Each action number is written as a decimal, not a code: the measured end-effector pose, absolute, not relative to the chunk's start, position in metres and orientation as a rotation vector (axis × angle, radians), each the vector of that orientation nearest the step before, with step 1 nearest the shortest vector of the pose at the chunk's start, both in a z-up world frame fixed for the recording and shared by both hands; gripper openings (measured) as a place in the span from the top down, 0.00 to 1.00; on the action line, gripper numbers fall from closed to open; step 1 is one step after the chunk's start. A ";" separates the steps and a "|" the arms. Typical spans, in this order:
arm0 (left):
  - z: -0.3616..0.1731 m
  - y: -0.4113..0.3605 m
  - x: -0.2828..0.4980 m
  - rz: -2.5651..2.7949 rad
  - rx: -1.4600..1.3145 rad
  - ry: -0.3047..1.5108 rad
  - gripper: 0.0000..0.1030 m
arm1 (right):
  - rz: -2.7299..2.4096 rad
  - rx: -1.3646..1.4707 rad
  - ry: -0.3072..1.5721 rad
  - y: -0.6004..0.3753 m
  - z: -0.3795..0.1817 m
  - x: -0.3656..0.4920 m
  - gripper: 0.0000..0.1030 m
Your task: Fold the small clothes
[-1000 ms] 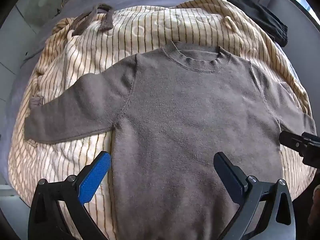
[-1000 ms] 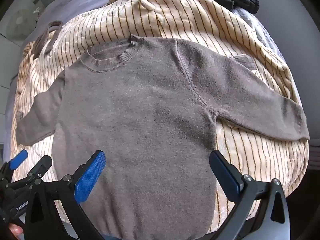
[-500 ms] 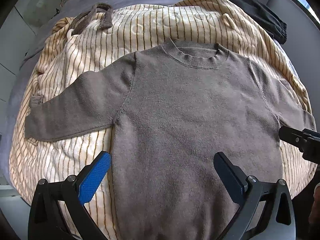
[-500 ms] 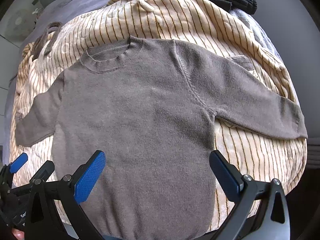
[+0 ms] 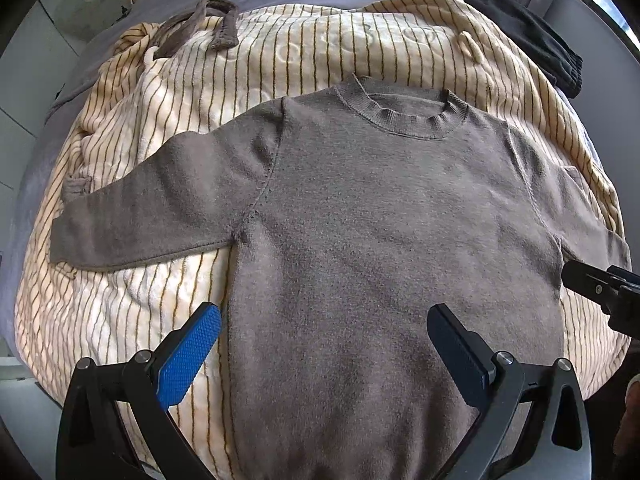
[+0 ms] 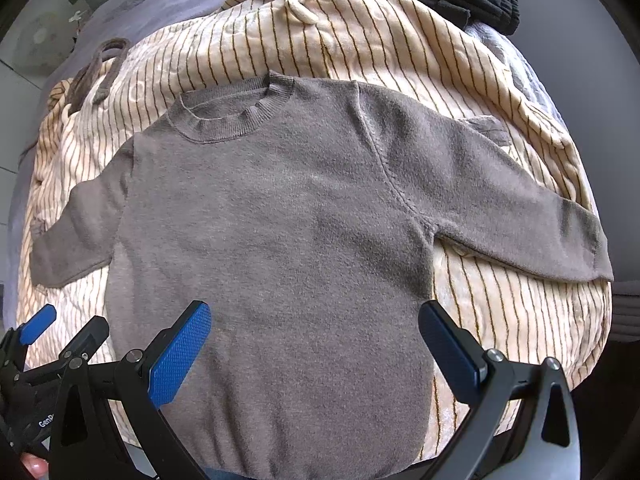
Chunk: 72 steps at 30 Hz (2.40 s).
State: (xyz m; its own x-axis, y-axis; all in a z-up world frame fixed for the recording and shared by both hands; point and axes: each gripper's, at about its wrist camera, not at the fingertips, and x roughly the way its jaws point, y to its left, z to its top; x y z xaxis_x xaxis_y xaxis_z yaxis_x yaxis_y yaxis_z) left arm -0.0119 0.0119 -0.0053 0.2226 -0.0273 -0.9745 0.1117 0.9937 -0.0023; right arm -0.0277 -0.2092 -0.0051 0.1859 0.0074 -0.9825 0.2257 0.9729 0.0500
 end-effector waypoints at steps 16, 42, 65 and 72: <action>-0.008 0.014 -0.013 -0.084 0.061 1.357 0.00 | -0.155 0.193 1.390 -0.208 -0.006 -0.027 0.00; -0.010 0.019 -0.015 -0.081 0.058 1.358 0.00 | -0.156 0.188 1.393 -0.205 -0.007 -0.027 0.00; -0.012 0.023 -0.015 -0.066 0.041 1.366 0.00 | -0.178 0.128 1.367 -0.200 -0.001 -0.027 0.00; -0.014 0.027 -0.015 -0.064 0.029 1.370 0.00 | -0.178 0.125 1.372 -0.199 -0.003 -0.029 0.00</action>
